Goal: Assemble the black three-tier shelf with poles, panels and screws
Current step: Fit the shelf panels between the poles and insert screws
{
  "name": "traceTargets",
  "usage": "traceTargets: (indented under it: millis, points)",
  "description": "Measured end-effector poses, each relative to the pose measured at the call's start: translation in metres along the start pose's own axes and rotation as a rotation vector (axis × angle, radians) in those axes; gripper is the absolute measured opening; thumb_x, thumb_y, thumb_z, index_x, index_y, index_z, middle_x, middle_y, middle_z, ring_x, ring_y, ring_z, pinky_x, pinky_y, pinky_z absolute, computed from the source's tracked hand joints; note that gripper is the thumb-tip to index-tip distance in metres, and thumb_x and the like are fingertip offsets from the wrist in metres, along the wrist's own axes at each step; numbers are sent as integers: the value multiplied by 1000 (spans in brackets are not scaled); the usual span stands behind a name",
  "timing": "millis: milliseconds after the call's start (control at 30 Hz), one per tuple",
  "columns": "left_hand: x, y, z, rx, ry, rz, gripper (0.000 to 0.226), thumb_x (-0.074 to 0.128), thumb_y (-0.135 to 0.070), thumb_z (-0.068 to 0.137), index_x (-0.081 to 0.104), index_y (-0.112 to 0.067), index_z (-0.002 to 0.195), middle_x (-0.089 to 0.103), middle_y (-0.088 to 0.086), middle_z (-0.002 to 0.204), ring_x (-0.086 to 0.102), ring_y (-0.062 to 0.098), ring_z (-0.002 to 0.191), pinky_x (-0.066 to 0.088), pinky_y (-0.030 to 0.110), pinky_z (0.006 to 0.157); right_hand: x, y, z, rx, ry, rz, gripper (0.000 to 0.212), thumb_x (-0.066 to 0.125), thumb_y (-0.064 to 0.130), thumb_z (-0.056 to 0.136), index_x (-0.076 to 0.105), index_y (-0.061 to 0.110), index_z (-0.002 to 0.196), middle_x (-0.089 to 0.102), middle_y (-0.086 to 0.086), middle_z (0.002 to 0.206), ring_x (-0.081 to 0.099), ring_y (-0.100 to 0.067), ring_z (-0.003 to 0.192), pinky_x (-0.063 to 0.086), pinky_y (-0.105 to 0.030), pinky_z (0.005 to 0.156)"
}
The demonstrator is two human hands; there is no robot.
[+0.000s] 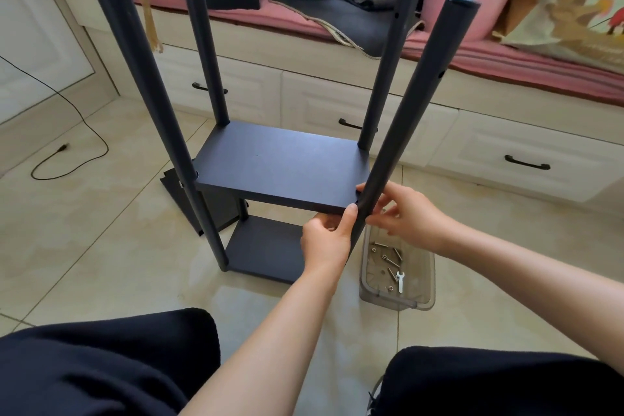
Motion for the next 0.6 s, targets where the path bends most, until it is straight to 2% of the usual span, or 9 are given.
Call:
traceTargets:
  millis: [67,133,200,300,367,433,500,533,600]
  points:
    - [-13,-10,-9,91,-96,259,37,62,-52,93,73,-19,80,72,-8,75,67,9,78,46,22,64,-4,3,-2,-5,10,1,46,69,15,91,51,55,105,63,9,93,66,-9,74,52,-20,61]
    - [-23,-28,-19,249,-168,459,38,59,-48,95,67,-21,69,67,-9,66,63,13,71,40,23,58,-7,4,-5,-10,16,-3,45,66,12,93,52,53,106,66,8,94,67,-9,78,50,-18,63]
    - [-25,-54,-31,509,-216,602,27,64,-38,94,63,-23,72,64,-10,69,59,14,71,40,26,59,-10,5,-7,-11,15,-13,39,62,10,94,55,44,112,68,7,94,68,-12,82,52,-22,70]
    - [-19,-82,-47,896,-270,783,10,75,-22,85,70,-14,90,67,-2,87,57,23,89,44,34,72,-11,6,-9,-7,6,-39,38,56,3,94,59,34,116,69,6,92,68,-12,81,54,-27,75]
    - [-9,-80,-39,919,-199,931,36,78,-25,82,70,-13,115,66,4,114,56,29,115,43,42,94,-12,6,-11,1,4,-46,46,48,-3,94,57,28,126,70,5,92,68,-11,82,56,-31,79]
    - [1,-71,-25,836,-57,1090,63,71,-38,87,52,-15,143,52,5,146,37,29,144,23,46,119,-13,6,-12,7,3,-38,53,43,-6,94,52,28,133,71,5,92,68,-9,84,57,-35,84]
    - [10,-61,-11,801,28,1269,80,58,-53,93,27,-18,158,27,-1,164,11,22,155,1,47,125,-13,5,-13,11,1,-31,57,41,-7,93,49,30,136,72,4,93,68,-8,86,57,-36,85]
    - [12,-56,-6,798,48,1333,83,51,-59,94,19,-20,160,18,-4,167,3,21,156,-3,47,124,-13,5,-13,12,4,-27,57,42,-6,93,48,30,137,72,5,94,68,-8,88,57,-36,86]
    - [13,-49,-2,794,42,1389,84,45,-64,95,14,-21,161,14,-6,168,2,20,156,-5,49,123,-12,4,-12,11,18,-11,55,49,-3,94,46,31,138,73,5,94,68,-8,90,56,-34,88]
Point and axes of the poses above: each hand's wrist, its own z-axis towards the middle knuckle, its own x-axis out of the palm, y = z × x, the point moved 8 cm from there along z, towards the middle knuckle
